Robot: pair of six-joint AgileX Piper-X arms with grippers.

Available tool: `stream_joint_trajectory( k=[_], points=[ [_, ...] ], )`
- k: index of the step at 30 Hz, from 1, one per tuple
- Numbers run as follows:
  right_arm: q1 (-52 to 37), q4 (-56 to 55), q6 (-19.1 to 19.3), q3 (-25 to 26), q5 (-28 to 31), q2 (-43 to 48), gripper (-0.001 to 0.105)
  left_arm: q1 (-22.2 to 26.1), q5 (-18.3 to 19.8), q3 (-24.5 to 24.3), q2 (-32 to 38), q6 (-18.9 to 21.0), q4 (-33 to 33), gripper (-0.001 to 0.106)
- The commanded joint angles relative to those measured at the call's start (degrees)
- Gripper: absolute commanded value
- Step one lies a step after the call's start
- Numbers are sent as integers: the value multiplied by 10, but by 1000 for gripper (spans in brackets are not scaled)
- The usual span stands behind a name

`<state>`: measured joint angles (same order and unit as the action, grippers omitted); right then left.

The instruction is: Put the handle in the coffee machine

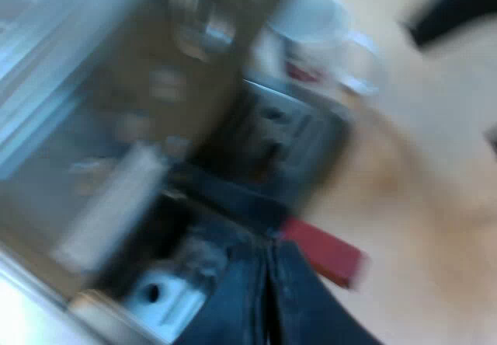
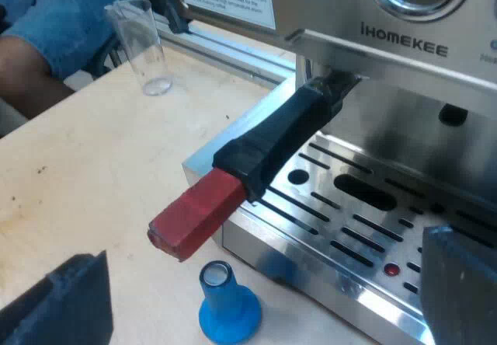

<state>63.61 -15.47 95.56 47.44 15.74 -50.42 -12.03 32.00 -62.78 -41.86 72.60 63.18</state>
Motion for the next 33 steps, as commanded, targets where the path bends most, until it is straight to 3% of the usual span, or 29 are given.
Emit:
stream_joint_trajectory(
  k=[1,3,5,7,9,13,14,16,18,27,33],
  points=[
    [-1,-7,11,13,-4,5,80,0,-76,-4,25,79,-44,0],
    [-1,-7,11,16,-4,5,80,0,-87,-4,26,85,-48,0],
    [-2,-11,10,20,-4,5,80,0,-145,-4,42,107,-63,0],
    [-23,-49,-3,37,-6,5,80,0,-171,-4,46,108,-63,0],
    [-46,-73,-6,51,-7,5,80,2,-172,-4,46,103,-61,2],
    [-79,-106,-6,73,-17,5,80,17,-172,-4,46,90,-58,19],
    [-110,-128,-6,91,-30,5,80,19,-172,-4,46,90,-57,19],
    [-153,-154,-6,109,-43,5,80,59,-172,-4,46,99,-57,65],
    [-188,-171,-6,122,-46,5,80,75,-168,-4,46,100,-56,72],
    [-340,-216,3,140,-72,18,80,87,-163,-4,46,100,-51,72],
    [-452,-257,39,140,-70,63,80,87,-164,-4,46,131,-77,72]
  ],
)
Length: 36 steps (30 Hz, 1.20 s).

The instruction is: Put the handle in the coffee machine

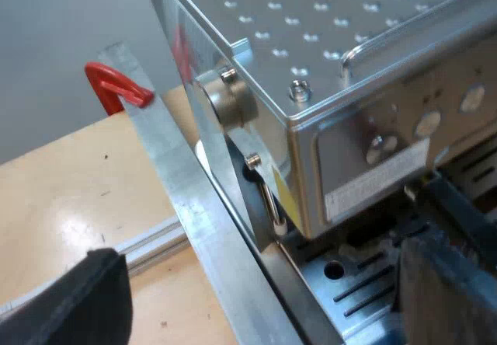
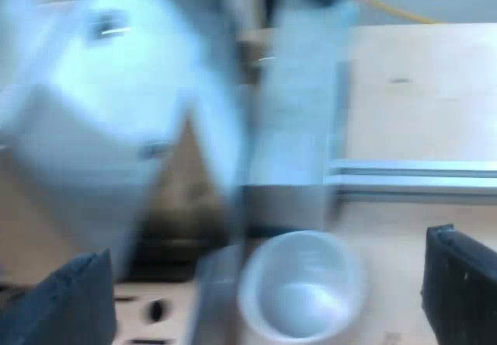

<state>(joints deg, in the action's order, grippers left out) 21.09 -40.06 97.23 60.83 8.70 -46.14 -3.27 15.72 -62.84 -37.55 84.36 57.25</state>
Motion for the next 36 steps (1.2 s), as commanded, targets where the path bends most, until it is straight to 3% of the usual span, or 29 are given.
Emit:
stream_joint_trajectory(
  k=[1,8,14,17,25,32,36],
  points=[
    [-46,-17,30,6,0,29,80,0,-1,-3,3,13,-22,72],
    [-160,-51,72,6,-3,78,80,0,-1,-3,3,18,-23,72],
    [-280,-74,87,6,-101,107,80,0,-1,-3,11,18,-18,72],
    [-323,-89,119,6,-128,135,80,0,-1,-3,39,18,-18,72],
    [-328,-90,121,6,-154,238,80,0,-1,3,132,17,-18,72],
    [-328,-117,119,6,-175,306,80,0,-1,63,223,17,-6,72],
    [-328,-134,119,-13,-219,363,80,0,0,95,276,10,14,72]
  ],
)
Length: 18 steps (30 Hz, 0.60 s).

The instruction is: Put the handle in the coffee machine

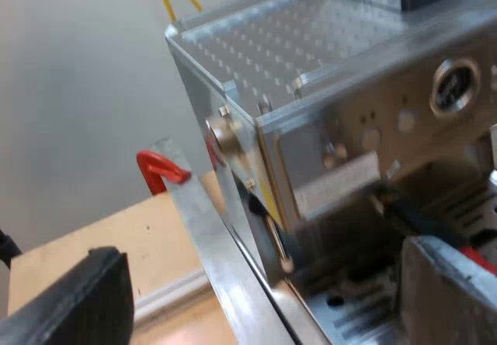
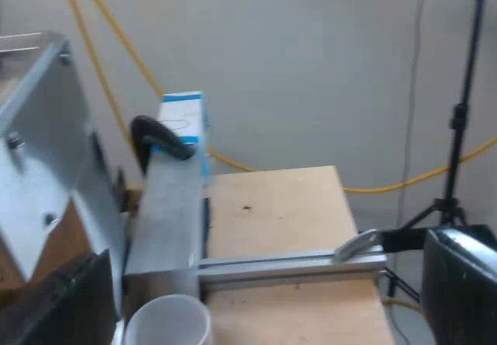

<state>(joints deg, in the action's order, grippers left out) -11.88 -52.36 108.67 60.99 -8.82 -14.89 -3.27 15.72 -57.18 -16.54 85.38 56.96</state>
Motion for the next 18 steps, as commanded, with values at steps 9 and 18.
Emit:
stream_joint_trajectory(
  k=[9,18],
  points=[
    [2,-49,5,-81,-46,174,80,0,8,69,157,0,83,72],
    [2,-95,4,-88,-132,180,80,0,45,70,216,-3,142,72]
  ],
)
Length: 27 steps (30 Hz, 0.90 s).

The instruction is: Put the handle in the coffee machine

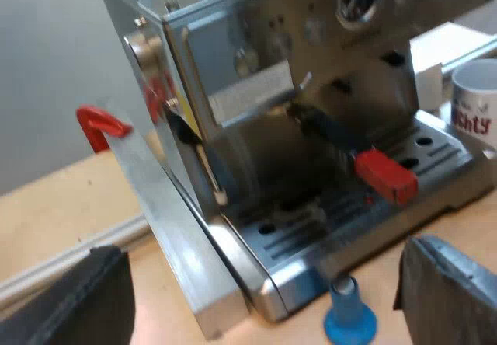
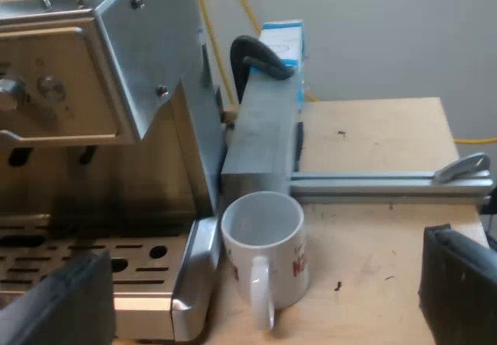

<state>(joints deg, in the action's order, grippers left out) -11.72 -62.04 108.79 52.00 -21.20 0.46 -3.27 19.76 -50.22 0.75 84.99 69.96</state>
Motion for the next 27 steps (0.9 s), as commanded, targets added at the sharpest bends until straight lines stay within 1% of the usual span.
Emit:
stream_joint_trajectory(
  k=[1,6,10,13,16,18,20,22,25,27],
  points=[
    [0,1,3,2,-8,27,80,0,5,0,49,0,22,72],
    [0,1,3,2,-6,27,80,0,4,7,82,0,35,72],
    [0,1,3,2,-6,27,80,0,4,10,82,0,52,72],
    [0,1,3,2,-6,27,80,1,2,20,82,-2,59,72],
    [0,2,3,0,3,27,80,1,-7,34,80,1,16,72],
    [0,8,3,-9,19,27,80,-4,-24,48,81,2,-27,72],
    [0,16,3,-20,30,27,80,-4,-35,59,81,8,-54,72],
    [0,23,0,-30,40,27,80,-4,-38,62,81,12,-61,72],
    [0,49,-22,-58,69,27,80,-7,-83,106,81,60,-115,72],
    [0,64,-34,-77,86,27,80,-9,-104,124,81,62,-121,72]
  ],
)
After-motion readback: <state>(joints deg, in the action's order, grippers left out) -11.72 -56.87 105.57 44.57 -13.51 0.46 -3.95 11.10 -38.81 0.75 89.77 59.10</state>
